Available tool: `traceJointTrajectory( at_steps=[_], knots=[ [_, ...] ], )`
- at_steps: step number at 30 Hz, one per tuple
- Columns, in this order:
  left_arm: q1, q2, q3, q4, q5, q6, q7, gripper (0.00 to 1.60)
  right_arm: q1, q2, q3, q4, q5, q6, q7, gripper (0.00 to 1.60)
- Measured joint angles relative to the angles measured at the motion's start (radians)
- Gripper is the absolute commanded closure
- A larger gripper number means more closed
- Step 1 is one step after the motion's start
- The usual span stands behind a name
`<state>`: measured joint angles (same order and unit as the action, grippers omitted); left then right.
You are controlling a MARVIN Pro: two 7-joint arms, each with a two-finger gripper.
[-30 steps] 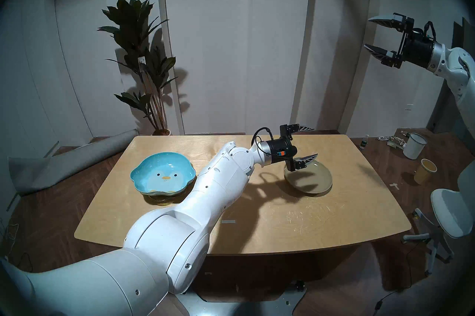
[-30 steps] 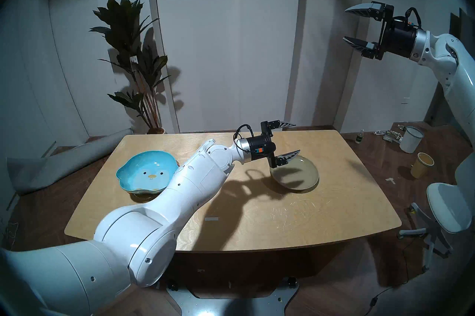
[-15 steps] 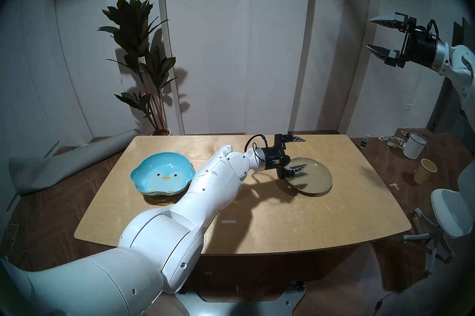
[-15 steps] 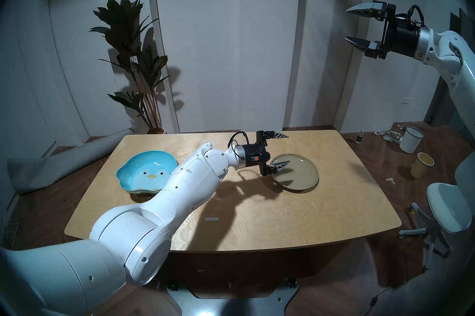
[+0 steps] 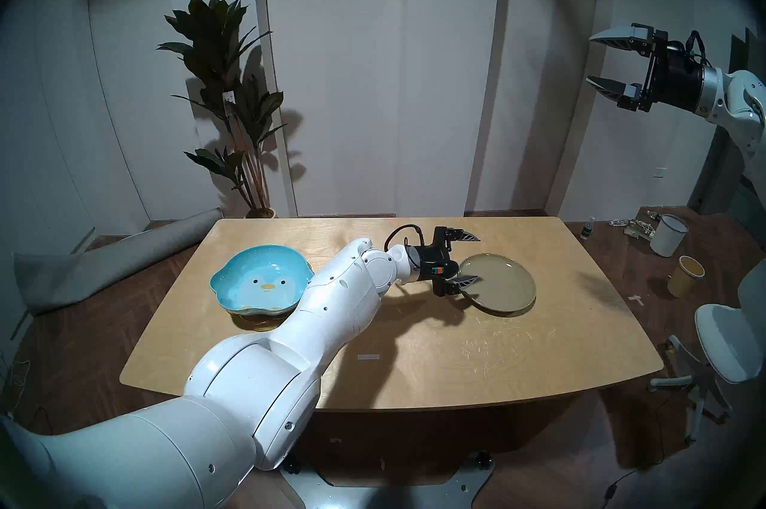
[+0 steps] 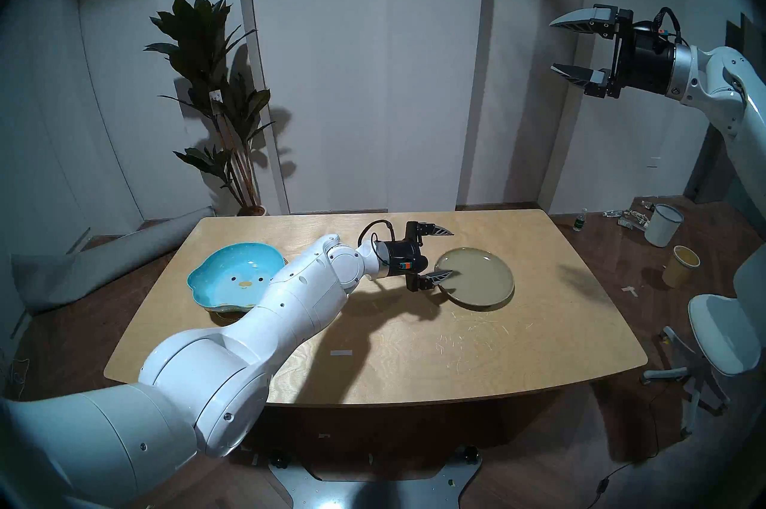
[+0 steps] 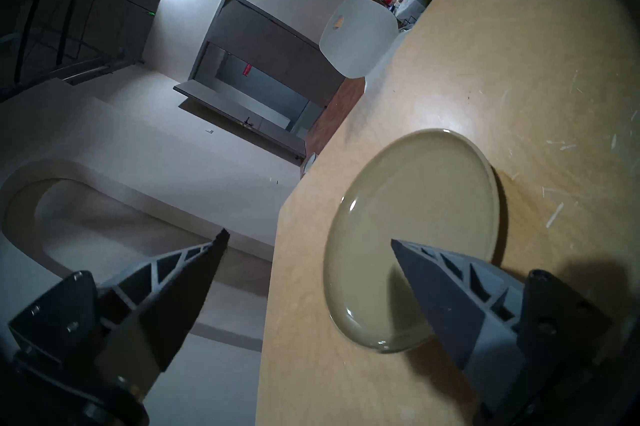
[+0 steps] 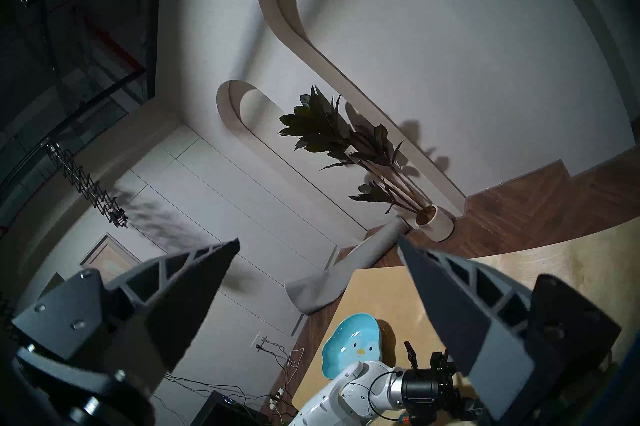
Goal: Stack the plates into one stack
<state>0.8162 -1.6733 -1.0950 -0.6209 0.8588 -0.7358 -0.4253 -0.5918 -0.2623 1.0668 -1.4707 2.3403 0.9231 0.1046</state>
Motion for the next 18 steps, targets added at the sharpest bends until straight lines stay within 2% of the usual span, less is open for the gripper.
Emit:
traceJointTrajectory(
  at_steps=[18],
  knots=[
    [-0.025,0.045,0.045,0.007,0.107,0.055,0.047,0.00,-0.032,0.023,-0.013,-0.061,-0.028,-0.008,0.012,0.00]
  ],
)
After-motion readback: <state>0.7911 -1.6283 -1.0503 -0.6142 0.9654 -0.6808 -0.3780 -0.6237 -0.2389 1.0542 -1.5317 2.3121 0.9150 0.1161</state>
